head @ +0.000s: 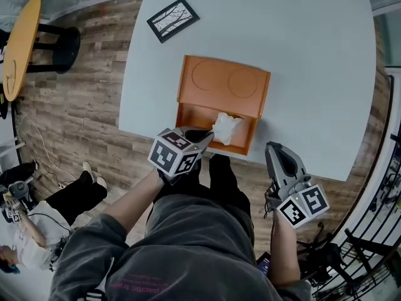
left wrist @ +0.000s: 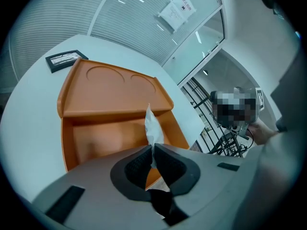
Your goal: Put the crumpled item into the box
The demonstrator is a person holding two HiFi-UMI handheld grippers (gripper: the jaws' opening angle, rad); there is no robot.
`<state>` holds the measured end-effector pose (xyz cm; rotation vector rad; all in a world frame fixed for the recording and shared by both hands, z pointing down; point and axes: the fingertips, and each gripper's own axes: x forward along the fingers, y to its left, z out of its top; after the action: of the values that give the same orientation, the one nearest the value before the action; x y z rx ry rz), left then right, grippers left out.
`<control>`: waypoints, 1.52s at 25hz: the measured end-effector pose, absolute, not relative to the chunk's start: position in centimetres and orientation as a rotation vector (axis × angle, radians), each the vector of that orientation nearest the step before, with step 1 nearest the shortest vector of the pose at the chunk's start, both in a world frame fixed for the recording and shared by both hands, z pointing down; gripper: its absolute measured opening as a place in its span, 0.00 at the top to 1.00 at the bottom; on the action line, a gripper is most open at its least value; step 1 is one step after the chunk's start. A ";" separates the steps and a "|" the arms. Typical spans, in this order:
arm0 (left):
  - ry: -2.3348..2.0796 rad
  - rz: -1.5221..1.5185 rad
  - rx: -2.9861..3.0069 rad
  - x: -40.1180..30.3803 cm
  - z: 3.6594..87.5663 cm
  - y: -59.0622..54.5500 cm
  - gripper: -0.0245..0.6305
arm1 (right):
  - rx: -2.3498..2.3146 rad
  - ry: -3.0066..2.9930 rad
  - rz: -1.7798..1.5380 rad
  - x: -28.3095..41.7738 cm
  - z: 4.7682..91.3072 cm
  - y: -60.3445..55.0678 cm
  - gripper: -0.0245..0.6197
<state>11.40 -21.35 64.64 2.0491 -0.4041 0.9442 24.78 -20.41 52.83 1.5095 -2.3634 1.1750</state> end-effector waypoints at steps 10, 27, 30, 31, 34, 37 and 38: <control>-0.440 0.968 2.039 10.9 64.1 -21.3 0.90 | 1.455 -2.388 1.175 24.1 52.7 -21.5 0.96; -0.474 1.012 2.060 8.9 64.0 -21.2 0.67 | 1.429 -2.411 1.144 21.6 51.6 -22.0 0.96; -0.489 0.998 2.073 8.4 63.6 -21.7 0.67 | 1.431 -2.410 1.131 21.4 51.5 -21.9 0.96; -0.494 0.994 2.077 8.2 63.4 -21.8 0.67 | 1.432 -2.411 1.127 21.3 51.5 -21.9 0.96; -0.503 0.965 2.102 7.8 62.6 -22.1 0.67 | 1.432 -2.418 1.113 20.7 51.0 -21.9 0.96; -0.498 0.914 2.149 7.8 61.2 -22.5 0.67 | 1.437 -2.432 1.099 20.0 50.2 -22.4 0.96; -0.494 0.898 2.167 7.8 60.6 -22.7 0.67 | 1.440 -2.435 1.093 19.8 49.9 -22.6 0.96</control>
<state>7.76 -22.67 60.62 2.1666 -0.4943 0.8982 19.83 -22.55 49.94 1.4399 -2.4349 1.0929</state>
